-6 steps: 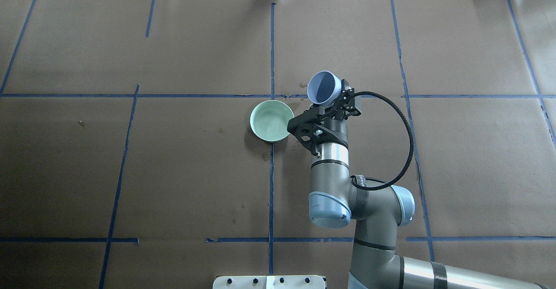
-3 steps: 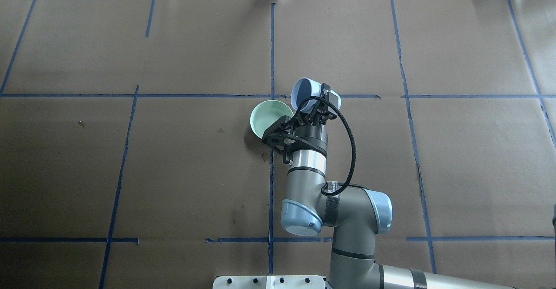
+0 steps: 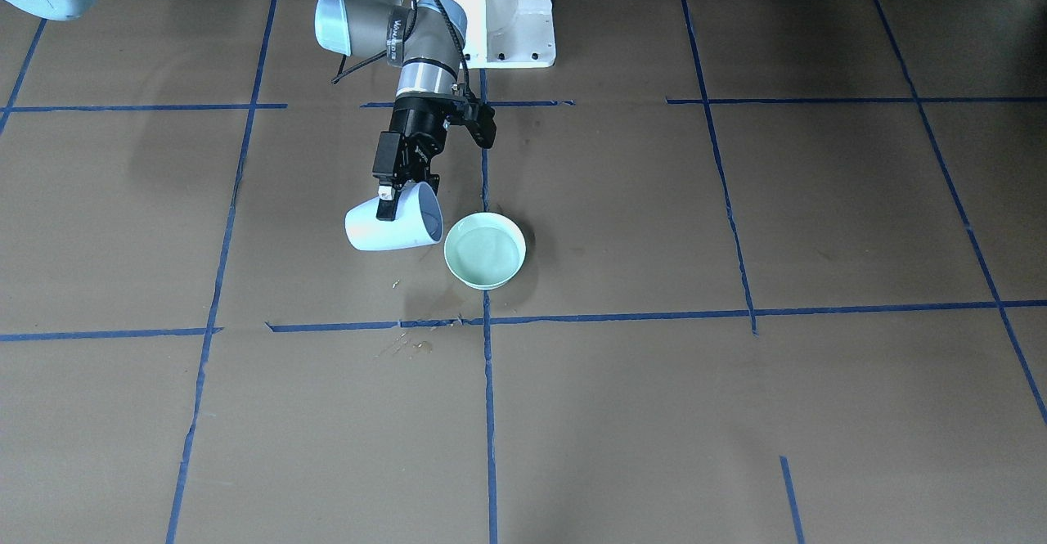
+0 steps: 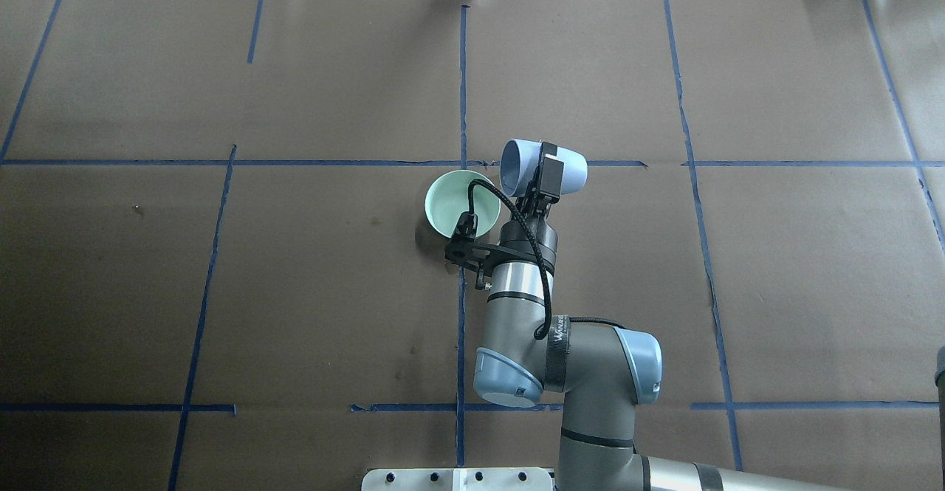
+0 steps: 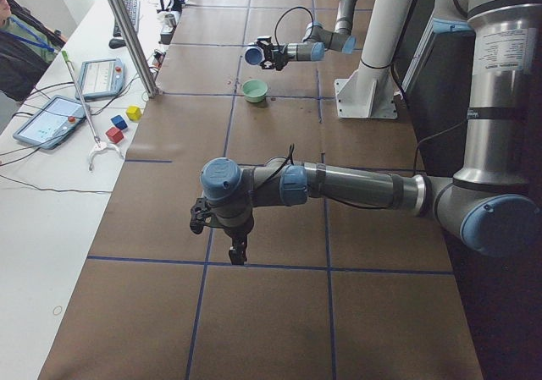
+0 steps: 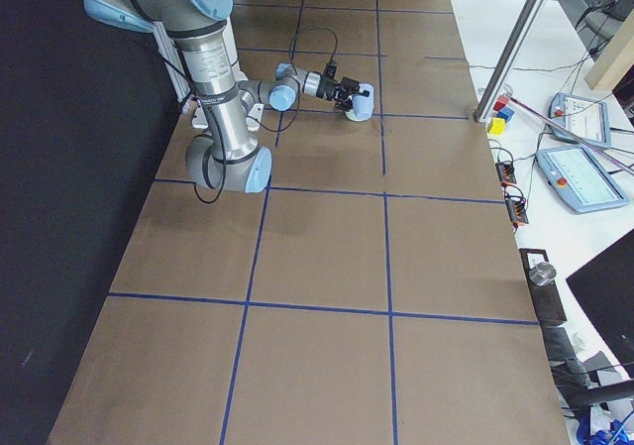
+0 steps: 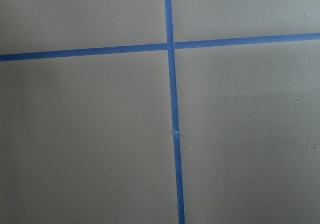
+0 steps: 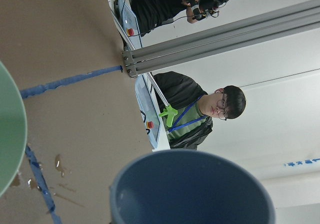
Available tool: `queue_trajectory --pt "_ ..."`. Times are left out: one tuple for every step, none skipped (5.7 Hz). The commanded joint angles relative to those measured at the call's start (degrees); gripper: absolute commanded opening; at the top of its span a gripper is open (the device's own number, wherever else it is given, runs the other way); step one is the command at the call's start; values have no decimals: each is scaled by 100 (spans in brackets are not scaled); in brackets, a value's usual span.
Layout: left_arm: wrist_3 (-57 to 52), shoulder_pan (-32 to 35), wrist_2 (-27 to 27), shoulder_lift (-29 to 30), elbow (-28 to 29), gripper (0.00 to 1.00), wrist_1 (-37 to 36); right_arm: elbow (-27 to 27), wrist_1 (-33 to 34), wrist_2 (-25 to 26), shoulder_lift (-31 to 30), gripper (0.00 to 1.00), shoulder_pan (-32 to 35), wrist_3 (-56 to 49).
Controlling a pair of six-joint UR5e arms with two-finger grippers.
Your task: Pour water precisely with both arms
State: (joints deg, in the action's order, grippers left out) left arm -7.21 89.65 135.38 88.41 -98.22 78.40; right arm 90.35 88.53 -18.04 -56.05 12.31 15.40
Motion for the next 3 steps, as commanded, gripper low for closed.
queue_trajectory --pt "0 0 -2 0 31 100 0 9 15 116 -20 3 -62 -781" --pt "0 0 6 0 31 100 0 9 15 195 -20 3 -80 -1115" --pt "0 0 -2 0 31 100 0 9 15 213 -20 3 -89 -1284"
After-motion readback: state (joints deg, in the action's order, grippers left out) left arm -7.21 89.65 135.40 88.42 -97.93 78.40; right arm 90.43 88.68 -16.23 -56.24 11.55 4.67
